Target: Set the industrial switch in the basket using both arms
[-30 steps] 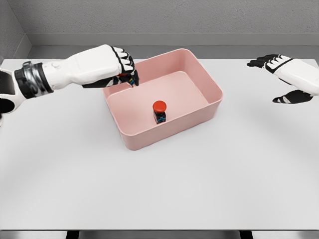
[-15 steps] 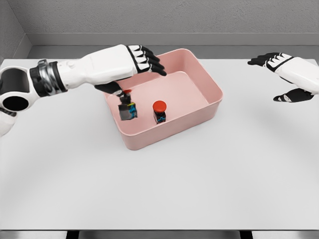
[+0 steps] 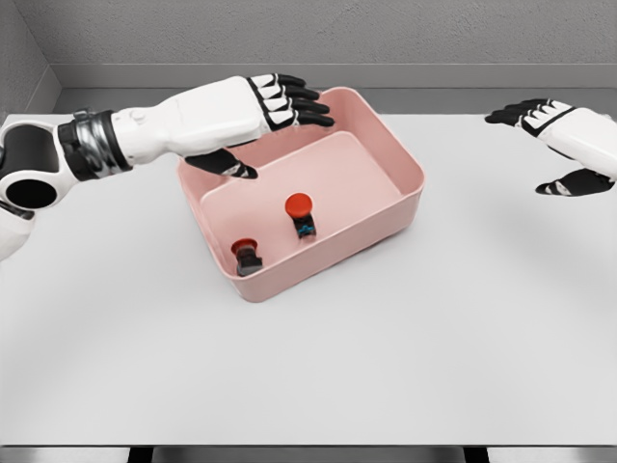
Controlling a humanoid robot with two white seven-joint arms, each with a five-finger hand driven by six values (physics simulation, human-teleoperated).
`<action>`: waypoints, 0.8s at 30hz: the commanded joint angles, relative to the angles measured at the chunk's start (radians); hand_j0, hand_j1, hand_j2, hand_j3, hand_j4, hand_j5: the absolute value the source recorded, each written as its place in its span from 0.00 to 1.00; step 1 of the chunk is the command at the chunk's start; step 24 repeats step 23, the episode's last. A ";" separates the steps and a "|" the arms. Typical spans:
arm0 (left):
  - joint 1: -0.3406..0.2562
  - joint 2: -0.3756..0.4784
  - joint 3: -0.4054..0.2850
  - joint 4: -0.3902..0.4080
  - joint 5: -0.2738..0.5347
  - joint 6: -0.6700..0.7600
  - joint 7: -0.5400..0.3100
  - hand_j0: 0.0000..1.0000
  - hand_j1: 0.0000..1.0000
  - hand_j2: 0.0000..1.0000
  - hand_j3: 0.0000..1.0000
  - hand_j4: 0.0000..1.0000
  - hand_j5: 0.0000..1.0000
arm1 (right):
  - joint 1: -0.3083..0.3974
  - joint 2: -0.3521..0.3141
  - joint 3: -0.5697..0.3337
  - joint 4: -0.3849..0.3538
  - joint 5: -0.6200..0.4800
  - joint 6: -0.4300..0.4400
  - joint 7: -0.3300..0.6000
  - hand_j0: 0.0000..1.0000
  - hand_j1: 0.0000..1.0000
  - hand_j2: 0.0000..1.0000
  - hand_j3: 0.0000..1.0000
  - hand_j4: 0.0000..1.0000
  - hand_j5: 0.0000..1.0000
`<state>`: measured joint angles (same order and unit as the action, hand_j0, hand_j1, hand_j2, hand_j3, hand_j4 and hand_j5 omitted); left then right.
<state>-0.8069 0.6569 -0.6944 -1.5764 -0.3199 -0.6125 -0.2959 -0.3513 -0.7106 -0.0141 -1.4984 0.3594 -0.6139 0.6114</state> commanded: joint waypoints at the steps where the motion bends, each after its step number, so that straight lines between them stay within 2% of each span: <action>1: 0.002 0.040 0.006 0.004 0.073 0.002 0.003 1.00 1.00 1.00 1.00 1.00 1.00 | 0.000 -0.006 0.000 0.000 -0.010 0.003 -0.001 1.00 1.00 1.00 1.00 1.00 1.00; 7: 0.014 0.174 0.009 0.007 0.163 0.002 0.003 1.00 1.00 1.00 1.00 1.00 1.00 | 0.000 -0.009 0.002 0.000 -0.019 0.003 -0.001 1.00 1.00 1.00 1.00 1.00 1.00; 13: 0.072 0.260 0.026 0.004 0.162 0.002 0.000 1.00 1.00 1.00 1.00 1.00 1.00 | 0.002 -0.020 0.002 0.000 -0.020 0.003 -0.001 1.00 1.00 1.00 1.00 1.00 1.00; 17: 0.137 0.325 0.052 0.009 0.163 0.002 -0.002 1.00 1.00 1.00 1.00 1.00 1.00 | 0.002 -0.020 0.003 0.000 -0.020 0.003 -0.001 1.00 1.00 1.00 1.00 1.00 1.00; 21: 0.172 0.378 0.099 0.038 0.179 0.002 -0.005 1.00 1.00 1.00 1.00 1.00 1.00 | 0.003 -0.020 0.005 -0.005 -0.020 0.003 -0.001 1.00 1.00 1.00 1.00 1.00 1.00; 23: 0.201 0.398 0.157 0.073 0.174 0.002 -0.006 1.00 1.00 1.00 1.00 1.00 1.00 | 0.000 -0.020 0.003 -0.006 -0.020 0.003 -0.001 1.00 1.00 1.00 1.00 1.00 1.00; 24: 0.201 0.398 0.157 0.073 0.174 0.002 -0.006 1.00 1.00 1.00 1.00 1.00 1.00 | 0.000 -0.020 0.003 -0.006 -0.020 0.003 -0.001 1.00 1.00 1.00 1.00 1.00 1.00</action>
